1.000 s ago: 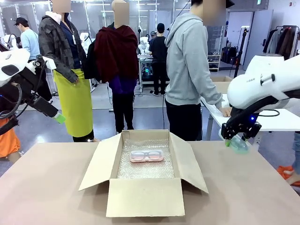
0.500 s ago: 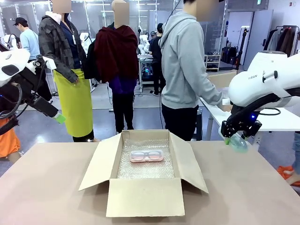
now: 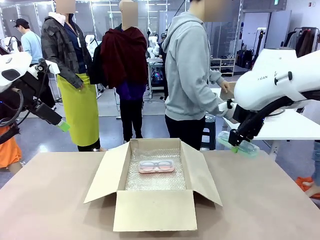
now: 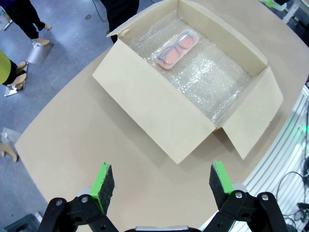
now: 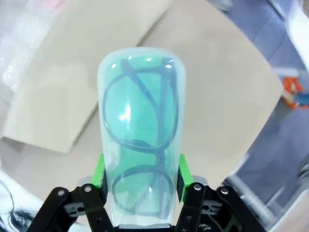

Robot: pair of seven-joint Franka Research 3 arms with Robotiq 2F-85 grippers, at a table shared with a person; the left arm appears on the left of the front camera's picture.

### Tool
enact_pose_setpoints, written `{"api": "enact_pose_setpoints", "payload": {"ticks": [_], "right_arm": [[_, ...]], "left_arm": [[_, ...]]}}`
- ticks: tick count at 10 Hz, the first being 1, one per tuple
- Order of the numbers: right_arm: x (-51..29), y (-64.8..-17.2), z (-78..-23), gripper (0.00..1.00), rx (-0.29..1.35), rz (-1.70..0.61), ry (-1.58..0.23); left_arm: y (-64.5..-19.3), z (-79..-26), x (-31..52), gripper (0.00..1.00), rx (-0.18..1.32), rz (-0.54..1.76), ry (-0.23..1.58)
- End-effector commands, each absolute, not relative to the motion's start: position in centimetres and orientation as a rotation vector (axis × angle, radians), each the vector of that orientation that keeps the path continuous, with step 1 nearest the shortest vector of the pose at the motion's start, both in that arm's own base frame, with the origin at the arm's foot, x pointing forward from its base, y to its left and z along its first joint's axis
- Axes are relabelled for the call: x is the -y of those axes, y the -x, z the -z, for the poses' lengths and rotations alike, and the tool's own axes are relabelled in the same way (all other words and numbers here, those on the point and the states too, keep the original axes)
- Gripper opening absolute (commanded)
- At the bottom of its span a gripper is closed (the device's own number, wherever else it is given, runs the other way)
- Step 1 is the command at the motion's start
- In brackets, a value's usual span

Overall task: Pack the glasses set securely to prepare it for shipping.
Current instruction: Put the Glasses case from the right side of the table into the Package Box.

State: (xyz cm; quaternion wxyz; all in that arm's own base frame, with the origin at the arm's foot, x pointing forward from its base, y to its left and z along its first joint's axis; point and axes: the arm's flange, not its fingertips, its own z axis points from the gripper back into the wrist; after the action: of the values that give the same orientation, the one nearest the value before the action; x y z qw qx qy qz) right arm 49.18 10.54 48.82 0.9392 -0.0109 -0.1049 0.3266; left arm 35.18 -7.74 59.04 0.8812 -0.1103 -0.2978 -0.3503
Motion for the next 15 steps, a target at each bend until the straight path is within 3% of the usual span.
{"api": "enact_pose_setpoints", "payload": {"ticks": [1,5,6,10,15], "right_arm": [[-11.7,-49.0,-50.4,0.64,0.279,-1.072,0.042],[-24.2,-49.4,-53.1,0.64,0.255,-1.458,0.077],[-28.4,-50.3,-51.5,0.64,0.209,-1.447,0.193],[-36.7,-51.7,-45.5,0.64,0.177,-1.515,0.135],[-38.0,-49.6,-39.1,0.64,0.138,-1.452,0.079]], "left_arm": [[-35.2,-59.3,7.6,1.00,0.626,0.738,0.235],[-35.2,-59.3,7.6,1.00,0.626,0.738,0.235],[-35.2,-59.3,7.6,1.00,0.626,0.738,0.235],[-35.2,-59.3,7.6,1.00,0.626,0.738,0.235],[-35.2,-59.3,7.6,1.00,0.626,0.738,0.235]]}}
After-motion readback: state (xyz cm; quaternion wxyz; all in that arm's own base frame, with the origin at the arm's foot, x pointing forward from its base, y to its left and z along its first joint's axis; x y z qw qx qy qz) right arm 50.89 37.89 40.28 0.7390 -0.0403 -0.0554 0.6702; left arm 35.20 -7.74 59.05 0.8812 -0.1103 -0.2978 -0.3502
